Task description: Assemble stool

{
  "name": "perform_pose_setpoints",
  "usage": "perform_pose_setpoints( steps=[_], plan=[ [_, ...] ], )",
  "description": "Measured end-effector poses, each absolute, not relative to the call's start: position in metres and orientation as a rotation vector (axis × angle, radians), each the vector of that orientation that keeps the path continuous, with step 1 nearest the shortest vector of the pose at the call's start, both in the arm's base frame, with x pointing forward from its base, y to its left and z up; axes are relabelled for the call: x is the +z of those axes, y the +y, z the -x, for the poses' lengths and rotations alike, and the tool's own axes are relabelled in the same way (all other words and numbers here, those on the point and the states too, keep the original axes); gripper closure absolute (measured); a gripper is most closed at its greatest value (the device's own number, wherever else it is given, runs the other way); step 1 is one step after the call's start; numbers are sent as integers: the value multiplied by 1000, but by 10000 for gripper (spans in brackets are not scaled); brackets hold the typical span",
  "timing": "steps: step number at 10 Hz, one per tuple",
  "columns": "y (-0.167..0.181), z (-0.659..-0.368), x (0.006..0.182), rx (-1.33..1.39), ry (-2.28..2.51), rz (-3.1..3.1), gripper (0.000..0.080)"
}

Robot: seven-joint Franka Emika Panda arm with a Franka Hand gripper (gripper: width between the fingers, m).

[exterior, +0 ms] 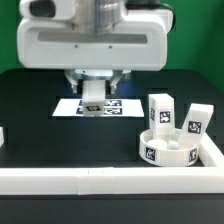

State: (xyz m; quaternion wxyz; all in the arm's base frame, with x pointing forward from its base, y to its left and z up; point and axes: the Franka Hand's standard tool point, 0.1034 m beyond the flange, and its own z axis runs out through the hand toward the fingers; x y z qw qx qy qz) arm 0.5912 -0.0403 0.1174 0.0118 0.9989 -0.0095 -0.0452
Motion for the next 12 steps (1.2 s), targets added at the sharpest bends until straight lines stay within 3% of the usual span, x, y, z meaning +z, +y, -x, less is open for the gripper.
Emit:
perform_pose_setpoints(
  steps=[3, 6, 9, 12],
  plan=[
    [-45, -598, 117, 344, -19, -3062, 476],
    [-15, -598, 125, 710, -97, -3015, 476],
    [-12, -596, 122, 681, -65, -3021, 476],
    [61, -595, 123, 708, 59, -3026, 476]
  ],
)
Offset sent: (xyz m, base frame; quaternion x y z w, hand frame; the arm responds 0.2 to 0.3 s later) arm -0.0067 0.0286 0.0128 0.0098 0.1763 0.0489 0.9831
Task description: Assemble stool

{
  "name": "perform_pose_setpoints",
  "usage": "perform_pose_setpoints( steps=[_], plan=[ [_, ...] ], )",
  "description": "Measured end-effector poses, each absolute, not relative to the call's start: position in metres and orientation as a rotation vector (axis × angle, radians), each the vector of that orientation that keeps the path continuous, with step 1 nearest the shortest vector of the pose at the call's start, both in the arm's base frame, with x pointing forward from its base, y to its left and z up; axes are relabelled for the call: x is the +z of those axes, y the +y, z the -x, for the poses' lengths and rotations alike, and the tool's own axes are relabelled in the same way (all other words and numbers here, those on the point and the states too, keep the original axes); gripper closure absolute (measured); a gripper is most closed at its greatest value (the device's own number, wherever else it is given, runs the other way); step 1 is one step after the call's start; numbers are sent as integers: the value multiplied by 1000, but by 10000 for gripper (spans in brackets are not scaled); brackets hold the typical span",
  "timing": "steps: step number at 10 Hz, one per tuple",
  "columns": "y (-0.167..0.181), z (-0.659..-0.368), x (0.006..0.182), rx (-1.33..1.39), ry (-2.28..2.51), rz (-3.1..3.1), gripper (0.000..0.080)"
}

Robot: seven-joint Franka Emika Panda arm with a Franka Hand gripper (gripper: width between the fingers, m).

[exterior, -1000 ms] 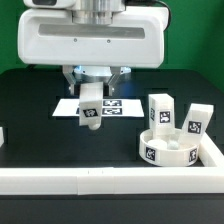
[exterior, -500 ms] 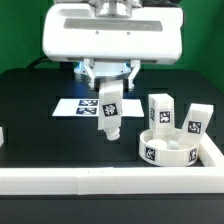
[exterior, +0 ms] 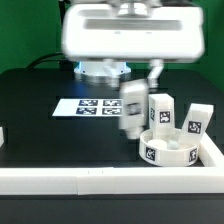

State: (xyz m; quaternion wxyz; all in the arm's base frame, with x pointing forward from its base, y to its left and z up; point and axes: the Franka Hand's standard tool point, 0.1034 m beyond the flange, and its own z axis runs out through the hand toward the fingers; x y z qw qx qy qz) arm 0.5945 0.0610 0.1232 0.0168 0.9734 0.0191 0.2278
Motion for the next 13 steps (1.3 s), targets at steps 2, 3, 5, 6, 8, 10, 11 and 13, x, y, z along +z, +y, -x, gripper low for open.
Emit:
perform_pose_setpoints(
  steps=[2, 3, 5, 6, 8, 10, 11, 13],
  plan=[
    [52, -595, 124, 706, 71, -3001, 476],
    [54, -595, 124, 705, 76, -3002, 476],
    [58, -596, 125, 733, 170, -2975, 476],
    [65, -596, 125, 759, 241, -2952, 476],
    [74, -594, 123, 789, 297, -2930, 476],
    [72, -594, 122, 784, 290, -2932, 476],
    [72, -594, 122, 800, 306, -2921, 476],
    [76, -585, 115, 843, 342, -2893, 476]
  ],
)
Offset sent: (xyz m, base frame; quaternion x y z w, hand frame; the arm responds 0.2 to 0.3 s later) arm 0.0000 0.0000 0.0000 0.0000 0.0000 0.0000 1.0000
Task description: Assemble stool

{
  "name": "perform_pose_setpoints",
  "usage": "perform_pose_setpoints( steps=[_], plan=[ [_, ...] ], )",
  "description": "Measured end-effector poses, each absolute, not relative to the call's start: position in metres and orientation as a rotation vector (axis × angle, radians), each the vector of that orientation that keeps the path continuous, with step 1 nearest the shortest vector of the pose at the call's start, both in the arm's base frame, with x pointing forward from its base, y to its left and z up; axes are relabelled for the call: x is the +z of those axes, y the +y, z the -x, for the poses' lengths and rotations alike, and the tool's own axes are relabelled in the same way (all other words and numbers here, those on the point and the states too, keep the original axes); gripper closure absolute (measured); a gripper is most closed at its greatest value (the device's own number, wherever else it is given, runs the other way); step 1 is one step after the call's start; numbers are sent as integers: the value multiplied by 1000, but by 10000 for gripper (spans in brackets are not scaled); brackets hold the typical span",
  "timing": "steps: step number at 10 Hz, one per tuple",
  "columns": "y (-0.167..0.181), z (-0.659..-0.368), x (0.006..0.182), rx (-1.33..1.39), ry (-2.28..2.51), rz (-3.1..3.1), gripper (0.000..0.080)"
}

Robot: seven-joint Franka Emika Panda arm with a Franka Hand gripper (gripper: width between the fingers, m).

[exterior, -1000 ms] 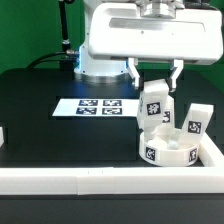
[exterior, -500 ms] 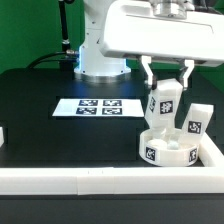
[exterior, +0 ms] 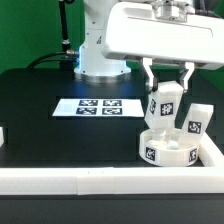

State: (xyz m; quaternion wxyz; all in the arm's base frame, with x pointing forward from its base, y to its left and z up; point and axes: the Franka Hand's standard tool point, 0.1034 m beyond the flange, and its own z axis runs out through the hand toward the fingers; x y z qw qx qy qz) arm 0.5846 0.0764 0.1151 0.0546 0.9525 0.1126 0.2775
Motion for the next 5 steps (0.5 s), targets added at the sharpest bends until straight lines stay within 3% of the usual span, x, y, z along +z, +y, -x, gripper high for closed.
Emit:
perform_pose_setpoints(
  steps=[5],
  plan=[
    [79, -580, 107, 873, 369, -2864, 476]
  ],
)
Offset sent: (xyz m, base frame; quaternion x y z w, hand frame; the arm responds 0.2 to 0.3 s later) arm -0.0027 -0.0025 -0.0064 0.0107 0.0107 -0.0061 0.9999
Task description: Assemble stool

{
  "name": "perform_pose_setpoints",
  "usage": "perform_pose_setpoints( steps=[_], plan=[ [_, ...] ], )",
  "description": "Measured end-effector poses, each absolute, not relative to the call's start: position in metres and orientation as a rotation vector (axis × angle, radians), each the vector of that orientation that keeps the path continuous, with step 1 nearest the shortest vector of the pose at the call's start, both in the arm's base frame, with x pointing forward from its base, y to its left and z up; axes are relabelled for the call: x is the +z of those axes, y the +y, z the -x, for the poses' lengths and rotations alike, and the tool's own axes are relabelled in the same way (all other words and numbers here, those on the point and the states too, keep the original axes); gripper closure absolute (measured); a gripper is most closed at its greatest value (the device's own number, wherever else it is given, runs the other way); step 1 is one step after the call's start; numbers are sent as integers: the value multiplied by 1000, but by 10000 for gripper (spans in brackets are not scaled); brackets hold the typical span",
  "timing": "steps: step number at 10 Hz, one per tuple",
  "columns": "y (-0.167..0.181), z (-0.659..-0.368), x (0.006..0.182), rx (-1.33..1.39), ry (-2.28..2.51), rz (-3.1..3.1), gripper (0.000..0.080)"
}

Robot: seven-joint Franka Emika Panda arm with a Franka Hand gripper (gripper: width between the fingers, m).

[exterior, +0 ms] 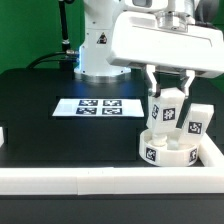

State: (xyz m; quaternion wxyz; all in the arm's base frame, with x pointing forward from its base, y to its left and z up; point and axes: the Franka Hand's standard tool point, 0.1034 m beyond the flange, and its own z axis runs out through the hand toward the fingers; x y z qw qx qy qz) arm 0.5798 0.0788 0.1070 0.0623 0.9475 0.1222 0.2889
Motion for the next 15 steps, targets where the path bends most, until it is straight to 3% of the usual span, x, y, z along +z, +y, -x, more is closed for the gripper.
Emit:
perform_pose_setpoints(
  steps=[15],
  plan=[
    [75, -574, 89, 838, 382, -2859, 476]
  ],
)
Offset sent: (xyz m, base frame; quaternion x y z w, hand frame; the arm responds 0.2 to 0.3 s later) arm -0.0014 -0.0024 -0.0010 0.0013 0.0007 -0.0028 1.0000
